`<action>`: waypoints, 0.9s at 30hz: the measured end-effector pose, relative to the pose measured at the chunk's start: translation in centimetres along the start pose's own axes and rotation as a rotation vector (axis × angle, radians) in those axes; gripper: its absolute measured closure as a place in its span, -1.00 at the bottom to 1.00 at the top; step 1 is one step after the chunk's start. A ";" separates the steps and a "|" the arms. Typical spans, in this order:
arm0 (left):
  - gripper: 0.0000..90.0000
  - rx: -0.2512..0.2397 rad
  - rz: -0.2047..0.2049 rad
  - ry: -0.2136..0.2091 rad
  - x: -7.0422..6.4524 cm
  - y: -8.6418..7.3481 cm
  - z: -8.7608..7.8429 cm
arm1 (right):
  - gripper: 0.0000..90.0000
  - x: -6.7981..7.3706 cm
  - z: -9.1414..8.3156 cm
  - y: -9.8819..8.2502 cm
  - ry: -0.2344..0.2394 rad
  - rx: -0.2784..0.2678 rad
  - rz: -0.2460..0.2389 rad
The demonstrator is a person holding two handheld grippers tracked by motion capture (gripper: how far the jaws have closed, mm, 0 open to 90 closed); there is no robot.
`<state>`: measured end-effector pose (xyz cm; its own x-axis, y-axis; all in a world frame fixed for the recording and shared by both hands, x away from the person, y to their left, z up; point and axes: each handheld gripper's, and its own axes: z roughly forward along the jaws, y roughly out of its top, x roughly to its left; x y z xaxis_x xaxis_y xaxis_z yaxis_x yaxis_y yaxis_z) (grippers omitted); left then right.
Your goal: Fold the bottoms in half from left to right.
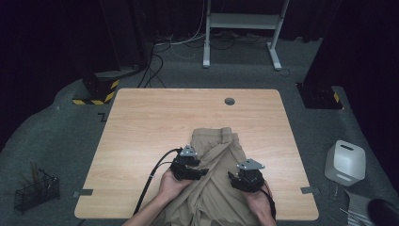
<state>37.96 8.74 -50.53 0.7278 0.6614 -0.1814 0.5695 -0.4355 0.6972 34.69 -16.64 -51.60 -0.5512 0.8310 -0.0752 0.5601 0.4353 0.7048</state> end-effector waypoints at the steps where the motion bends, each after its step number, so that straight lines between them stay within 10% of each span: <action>1: 0.02 0.019 0.005 0.014 -0.1 -0.1 0.4 | -0.10 0.0 0.1 -0.2 0.014 -0.006 0.009; 15: 0.25 0.053 0.059 0.142 2.1 1.0 1.1 | -0.11 -0.2 2.7 2.1 0.068 -0.006 0.027; 27: 0.28 0.028 -0.036 0.196 5.9 1.3 0.5 | -0.11 1.1 5.7 5.2 0.049 -0.007 0.042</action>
<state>43.19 11.73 -51.07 0.6200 0.7819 -0.0650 0.6062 -0.4247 0.6725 40.54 -11.54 -52.06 -0.5572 0.8303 -0.0106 0.5790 0.3977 0.7118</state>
